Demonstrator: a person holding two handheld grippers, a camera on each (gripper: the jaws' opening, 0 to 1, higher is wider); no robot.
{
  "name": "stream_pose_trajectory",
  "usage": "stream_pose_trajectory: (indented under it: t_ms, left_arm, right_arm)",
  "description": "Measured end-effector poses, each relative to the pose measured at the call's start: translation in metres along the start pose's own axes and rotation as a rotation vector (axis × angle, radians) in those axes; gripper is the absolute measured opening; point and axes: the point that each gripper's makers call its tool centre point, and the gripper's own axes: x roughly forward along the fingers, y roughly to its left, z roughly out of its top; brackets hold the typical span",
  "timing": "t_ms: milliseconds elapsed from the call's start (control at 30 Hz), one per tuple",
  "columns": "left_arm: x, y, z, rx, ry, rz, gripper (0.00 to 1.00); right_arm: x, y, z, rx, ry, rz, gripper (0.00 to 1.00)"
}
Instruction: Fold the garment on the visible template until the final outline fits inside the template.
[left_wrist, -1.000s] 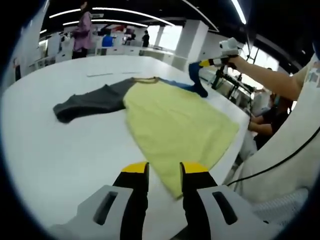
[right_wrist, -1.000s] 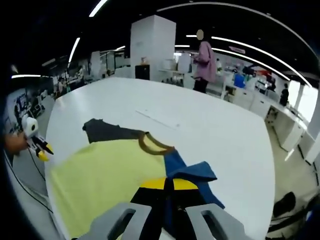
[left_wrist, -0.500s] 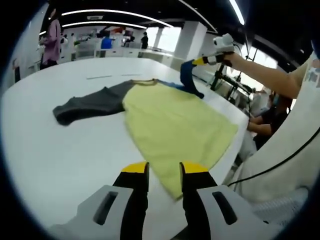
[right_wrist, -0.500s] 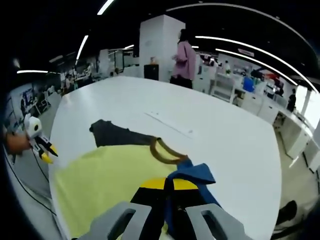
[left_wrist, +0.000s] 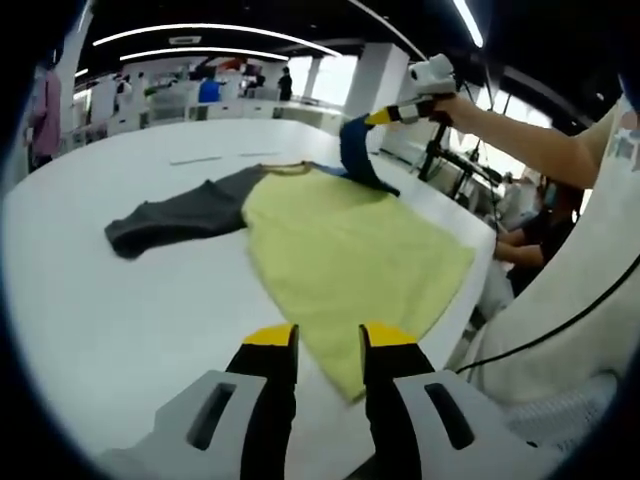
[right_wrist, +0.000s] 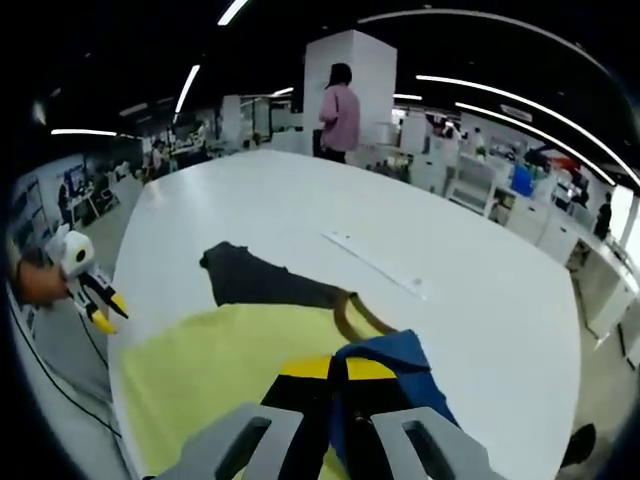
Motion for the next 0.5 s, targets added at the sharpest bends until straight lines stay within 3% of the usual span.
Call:
stream_pose_trajectory:
  t_ms: [500]
  left_arm:
    - [-0.001,-0.003,0.006,0.027,-0.014,0.004,0.22]
  right_arm:
    - [0.026,0.037,0.027,-0.059,-0.001,0.078,0.00]
